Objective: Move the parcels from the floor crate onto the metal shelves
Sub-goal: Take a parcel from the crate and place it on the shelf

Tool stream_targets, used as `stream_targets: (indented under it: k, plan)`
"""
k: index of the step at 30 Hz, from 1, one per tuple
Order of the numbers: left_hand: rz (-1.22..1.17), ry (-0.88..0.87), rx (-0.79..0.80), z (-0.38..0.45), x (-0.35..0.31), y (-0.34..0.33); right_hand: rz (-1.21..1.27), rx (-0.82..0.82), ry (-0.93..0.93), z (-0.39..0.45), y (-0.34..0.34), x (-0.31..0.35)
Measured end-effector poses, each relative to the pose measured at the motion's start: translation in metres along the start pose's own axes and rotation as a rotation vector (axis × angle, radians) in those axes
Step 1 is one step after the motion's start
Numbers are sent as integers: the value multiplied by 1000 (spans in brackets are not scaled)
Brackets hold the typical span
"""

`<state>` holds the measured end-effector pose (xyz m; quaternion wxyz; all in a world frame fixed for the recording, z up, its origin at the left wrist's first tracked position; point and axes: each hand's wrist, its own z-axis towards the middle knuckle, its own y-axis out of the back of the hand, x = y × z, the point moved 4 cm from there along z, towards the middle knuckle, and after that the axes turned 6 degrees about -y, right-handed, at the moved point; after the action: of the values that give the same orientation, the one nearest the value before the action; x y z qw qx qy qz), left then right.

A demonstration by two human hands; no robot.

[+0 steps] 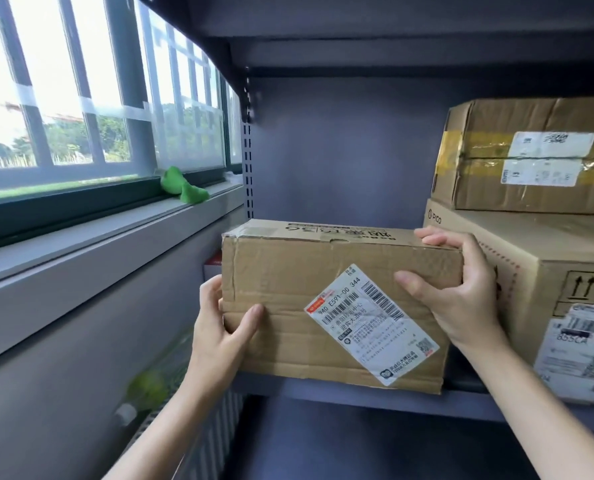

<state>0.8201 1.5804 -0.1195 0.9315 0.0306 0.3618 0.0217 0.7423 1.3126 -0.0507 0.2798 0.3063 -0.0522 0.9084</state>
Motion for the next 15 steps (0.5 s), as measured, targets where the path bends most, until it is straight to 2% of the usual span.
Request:
stream_targets:
  k: [4,9,15]
  plan:
    - [-30,-83,-3,11,-9,5,-17,1,-7,3,1,-3]
    - [237,-451,-47,44,-37,4,-28,-2,-11,6,-3,-7]
    - [366,-423,-19,64,-30,-15,-43,-42,-18,13,-7,-16]
